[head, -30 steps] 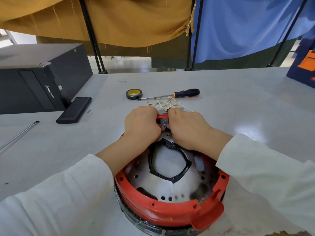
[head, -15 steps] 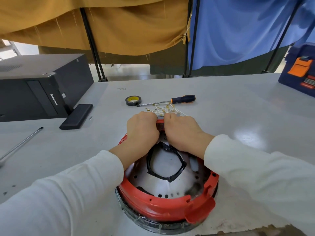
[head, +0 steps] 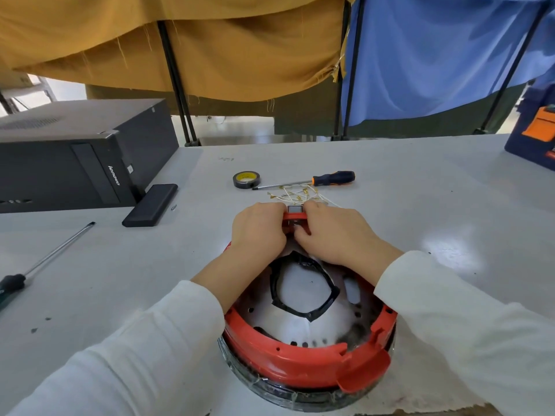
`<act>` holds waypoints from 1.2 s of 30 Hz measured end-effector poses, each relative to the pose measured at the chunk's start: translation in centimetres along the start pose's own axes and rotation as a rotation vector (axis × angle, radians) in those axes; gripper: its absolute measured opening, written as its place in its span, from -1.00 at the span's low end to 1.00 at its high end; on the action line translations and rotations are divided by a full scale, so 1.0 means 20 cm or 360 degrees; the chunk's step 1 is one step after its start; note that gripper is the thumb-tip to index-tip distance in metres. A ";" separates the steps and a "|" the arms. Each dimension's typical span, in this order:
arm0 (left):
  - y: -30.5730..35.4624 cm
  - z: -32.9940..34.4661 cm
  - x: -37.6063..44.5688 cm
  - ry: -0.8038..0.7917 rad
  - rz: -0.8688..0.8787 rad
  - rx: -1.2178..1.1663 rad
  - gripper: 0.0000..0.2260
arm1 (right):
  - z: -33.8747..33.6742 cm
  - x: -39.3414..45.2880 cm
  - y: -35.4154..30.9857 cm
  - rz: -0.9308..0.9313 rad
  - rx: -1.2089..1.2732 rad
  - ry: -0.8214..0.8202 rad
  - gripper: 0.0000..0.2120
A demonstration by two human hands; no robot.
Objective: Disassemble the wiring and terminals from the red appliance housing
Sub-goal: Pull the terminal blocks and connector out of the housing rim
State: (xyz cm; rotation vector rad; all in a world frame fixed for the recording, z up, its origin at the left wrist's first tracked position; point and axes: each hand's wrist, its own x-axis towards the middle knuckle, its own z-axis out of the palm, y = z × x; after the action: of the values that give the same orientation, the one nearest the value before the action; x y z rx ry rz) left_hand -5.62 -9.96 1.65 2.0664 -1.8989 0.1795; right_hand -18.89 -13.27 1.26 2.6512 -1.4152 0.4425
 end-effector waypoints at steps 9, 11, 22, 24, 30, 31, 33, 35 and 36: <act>0.00 -0.03 -0.01 -0.0076 0.0021 0.0054 -0.75 | -0.04 0.08 0.04 0.0377 0.0418 -0.0382 -0.65; 0.00 -0.02 -0.01 -0.0079 0.0026 0.0045 -0.77 | -0.06 0.11 0.04 0.0404 0.0614 -0.0471 -0.64; -0.01 -0.05 -0.02 -0.0150 0.0114 -0.0058 -0.57 | -0.09 0.16 0.05 0.0614 0.1435 -0.0221 -0.81; -0.01 -0.05 -0.02 -0.0172 0.0113 -0.0074 -0.55 | -0.10 0.17 0.07 0.0680 0.1543 -0.0138 -0.72; -0.02 -0.03 -0.01 -0.0143 0.0084 -0.0058 -0.63 | -0.11 0.22 0.22 0.0664 0.1091 -0.0494 -0.75; -0.02 -0.03 -0.01 -0.0145 0.0084 -0.0059 -0.64 | -0.09 0.22 0.24 0.0627 0.0934 -0.0572 -0.80; -0.02 -0.02 -0.01 -0.0154 0.0086 -0.0062 -0.65 | -0.06 0.23 0.27 0.0594 0.0775 -0.0622 -0.83; -0.02 -0.02 -0.01 -0.0160 0.0089 -0.0068 -0.64 | -0.04 0.24 0.29 0.0584 0.0671 -0.0615 -0.80; -0.02 -0.02 -0.01 -0.0163 0.0088 -0.0066 -0.64 | -0.03 0.24 0.29 0.0581 0.0607 -0.0608 -0.79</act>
State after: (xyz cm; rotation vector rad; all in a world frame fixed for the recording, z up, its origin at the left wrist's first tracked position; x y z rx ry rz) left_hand -5.18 -9.66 2.00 2.0335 -2.0034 0.0476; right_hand -21.30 -20.31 3.06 2.8819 -2.1425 0.2617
